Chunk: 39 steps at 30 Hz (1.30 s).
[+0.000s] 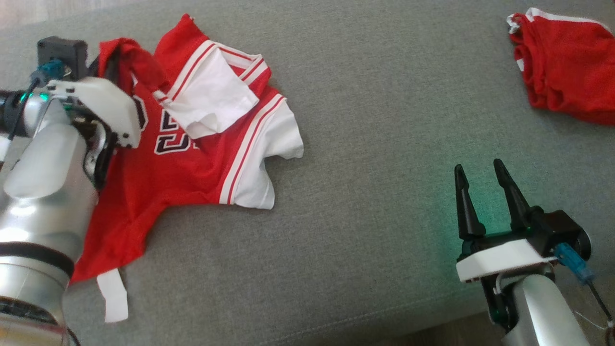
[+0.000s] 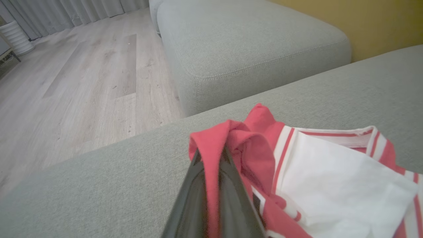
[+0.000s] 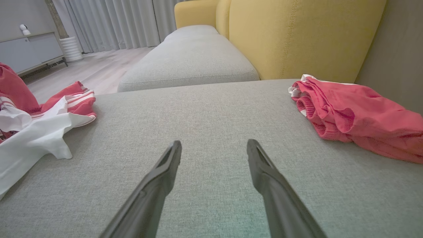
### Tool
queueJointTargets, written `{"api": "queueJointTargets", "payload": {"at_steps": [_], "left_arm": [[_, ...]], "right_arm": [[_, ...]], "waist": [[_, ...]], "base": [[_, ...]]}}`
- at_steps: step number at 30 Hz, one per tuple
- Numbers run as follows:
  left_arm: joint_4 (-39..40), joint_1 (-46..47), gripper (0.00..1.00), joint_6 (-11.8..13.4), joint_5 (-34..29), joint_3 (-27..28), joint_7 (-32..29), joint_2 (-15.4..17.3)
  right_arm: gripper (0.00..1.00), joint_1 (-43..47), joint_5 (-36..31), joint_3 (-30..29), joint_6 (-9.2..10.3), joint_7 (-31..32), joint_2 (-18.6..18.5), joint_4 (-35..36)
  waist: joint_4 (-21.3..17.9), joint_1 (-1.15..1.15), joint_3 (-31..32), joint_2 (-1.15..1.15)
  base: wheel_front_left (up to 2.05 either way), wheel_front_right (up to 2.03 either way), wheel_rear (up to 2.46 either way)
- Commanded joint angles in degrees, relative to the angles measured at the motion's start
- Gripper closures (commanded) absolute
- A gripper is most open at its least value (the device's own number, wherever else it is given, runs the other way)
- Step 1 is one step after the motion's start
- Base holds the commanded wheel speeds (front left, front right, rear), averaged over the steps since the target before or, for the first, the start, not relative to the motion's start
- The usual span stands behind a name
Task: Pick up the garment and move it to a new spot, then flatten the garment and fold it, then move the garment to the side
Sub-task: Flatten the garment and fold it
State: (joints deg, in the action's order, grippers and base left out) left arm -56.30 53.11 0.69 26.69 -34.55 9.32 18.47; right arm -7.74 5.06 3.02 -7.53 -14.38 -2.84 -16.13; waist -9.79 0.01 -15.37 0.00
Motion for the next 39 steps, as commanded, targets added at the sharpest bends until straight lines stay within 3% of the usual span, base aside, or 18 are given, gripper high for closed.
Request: {"api": "queueJointTargets", "payload": {"at_steps": [1,6,10,16,25,32,39], "left_arm": [[0.0,3.5,0.0,0.1,-0.4,1.6,0.6,2.4],[-2.3,4.2,0.0,0.8,-0.1,2.5,4.1,3.1],[1.0,1.6,0.0,1.3,0.6,3.7,5.4,2.2],[12.3,-8.4,0.0,2.9,2.4,6.8,5.6,0.3],[32.7,-30.8,0.0,9.5,2.4,11.3,5.7,-2.1],[43.4,-44.8,0.0,13.1,-0.7,15.1,5.7,-3.3],[46.9,-52.3,0.0,12.1,-5.9,16.6,5.7,-4.6]], "right_arm": [[0.0,-1.5,0.4,1.3,0.04,-0.6,-0.4,1.3],[0.0,-0.7,0.1,0.2,0.04,-0.6,-0.3,1.4],[0.0,0.8,-0.6,-1.6,0.04,-0.6,-0.3,2.3],[0.0,3.6,-1.9,-4.3,0.04,-0.6,-0.5,4.5],[0.0,7.4,-2.4,-5.8,0.04,-0.6,-1.0,6.1],[0.0,9.2,-2.5,-5.9,0.04,-0.6,-1.0,5.0],[0.0,10.9,-2.8,-5.6,0.04,-0.6,-0.9,3.9]], "waist": [[-0.3,-0.01,0.0,0.0],[0.3,-0.01,1.3,0.0],[2.3,-0.01,3.7,0.0],[6.8,-0.01,8.6,0.0],[13.0,-0.01,13.7,0.0],[15.1,-0.01,15.5,0.0],[16.1,-0.01,16.2,0.0]], "base": [[0.0,0.0,0.0],[0.0,0.0,0.0],[0.0,0.0,0.0],[0.0,0.0,0.0],[0.0,0.0,0.0],[0.0,0.0,0.0],[0.0,0.0,0.0]]}}
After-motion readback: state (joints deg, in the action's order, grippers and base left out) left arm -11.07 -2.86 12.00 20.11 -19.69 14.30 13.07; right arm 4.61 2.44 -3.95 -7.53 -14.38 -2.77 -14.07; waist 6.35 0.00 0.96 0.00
